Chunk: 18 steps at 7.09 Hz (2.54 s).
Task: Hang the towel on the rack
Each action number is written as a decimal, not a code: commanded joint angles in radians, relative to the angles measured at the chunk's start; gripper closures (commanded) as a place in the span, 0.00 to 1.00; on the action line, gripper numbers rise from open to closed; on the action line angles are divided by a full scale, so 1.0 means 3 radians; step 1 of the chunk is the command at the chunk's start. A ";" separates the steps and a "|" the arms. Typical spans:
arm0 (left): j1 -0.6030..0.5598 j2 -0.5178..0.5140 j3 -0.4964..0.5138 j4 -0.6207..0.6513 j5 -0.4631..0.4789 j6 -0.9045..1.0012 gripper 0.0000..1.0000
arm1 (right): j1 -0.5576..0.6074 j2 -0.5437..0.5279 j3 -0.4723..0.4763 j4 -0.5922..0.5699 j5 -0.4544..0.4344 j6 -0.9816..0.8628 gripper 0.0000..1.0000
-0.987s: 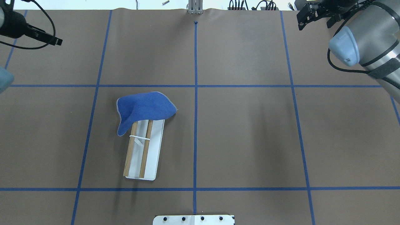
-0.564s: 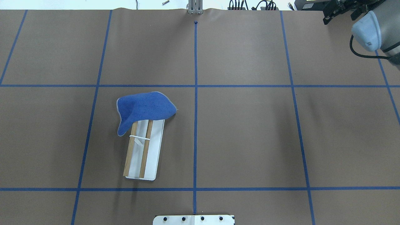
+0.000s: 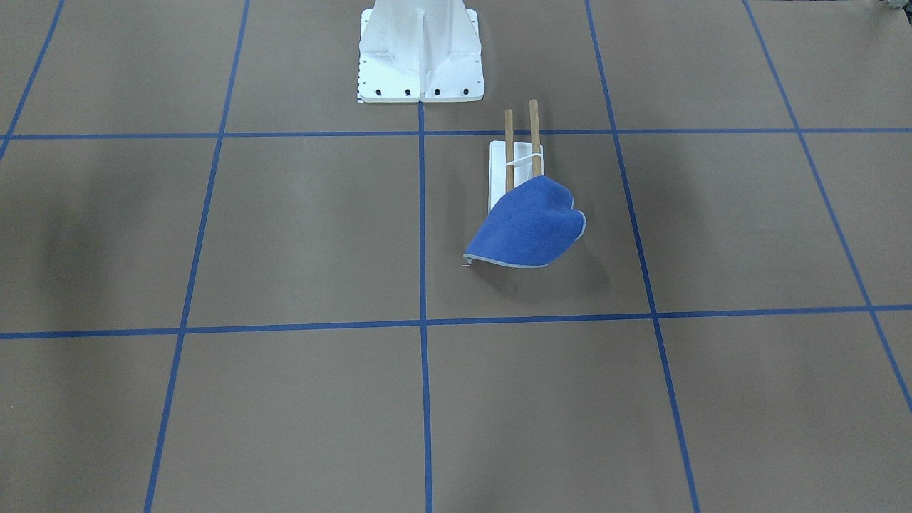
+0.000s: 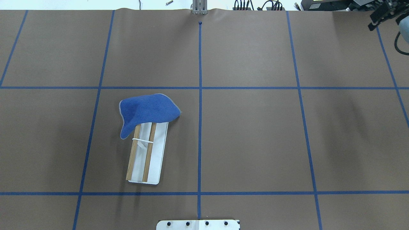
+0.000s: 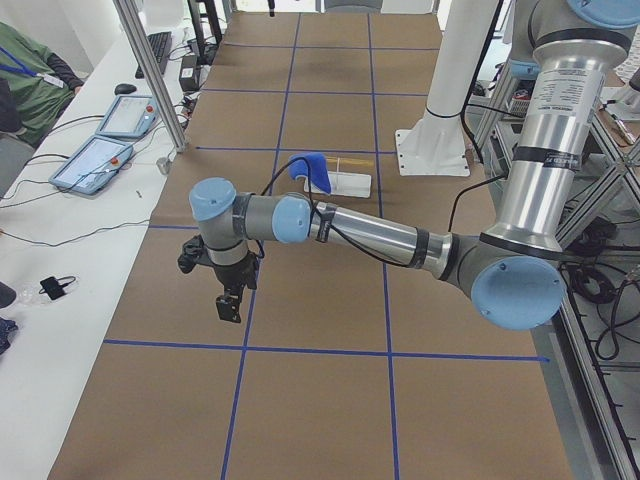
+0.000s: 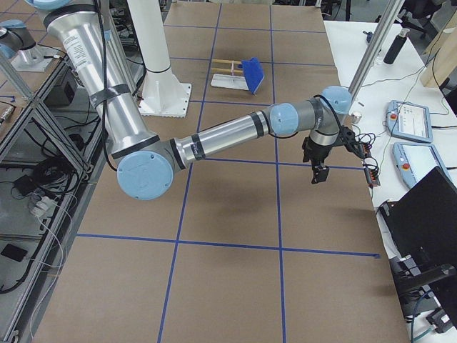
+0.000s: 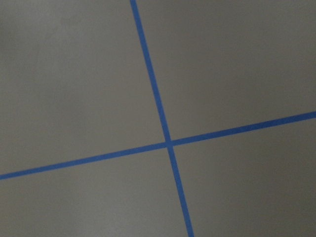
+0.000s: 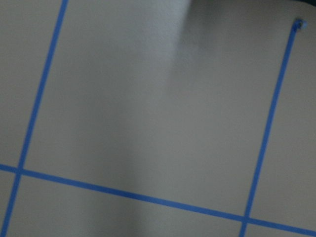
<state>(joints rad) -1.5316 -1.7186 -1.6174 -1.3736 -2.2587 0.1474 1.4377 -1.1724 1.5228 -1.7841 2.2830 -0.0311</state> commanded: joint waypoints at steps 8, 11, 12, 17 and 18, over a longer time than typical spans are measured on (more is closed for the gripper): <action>-0.0391 0.0610 -0.0356 -0.0172 -0.0493 0.0117 0.02 | 0.0479 -0.1445 0.0185 0.0731 0.0085 -0.0505 0.00; -0.0391 0.0621 -0.0346 -0.0172 -0.0458 0.0092 0.02 | 0.0515 -0.1410 0.0252 0.0721 0.0121 -0.0500 0.00; -0.0391 0.0626 -0.0341 -0.0172 -0.0458 0.0091 0.02 | 0.0515 -0.1435 0.0257 0.0736 0.0126 -0.0500 0.00; -0.0397 0.0677 -0.0346 -0.0172 -0.0453 0.0097 0.02 | 0.0520 -0.1497 0.0257 0.0737 0.0111 -0.0500 0.00; -0.0397 0.0682 -0.0346 -0.0172 -0.0453 0.0102 0.02 | 0.0520 -0.1497 0.0252 0.0737 0.0111 -0.0505 0.00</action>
<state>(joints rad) -1.6505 -1.5159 -1.7208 -1.4251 -2.3945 0.1768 1.5935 -1.6207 1.5988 -1.5632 2.3165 -0.1813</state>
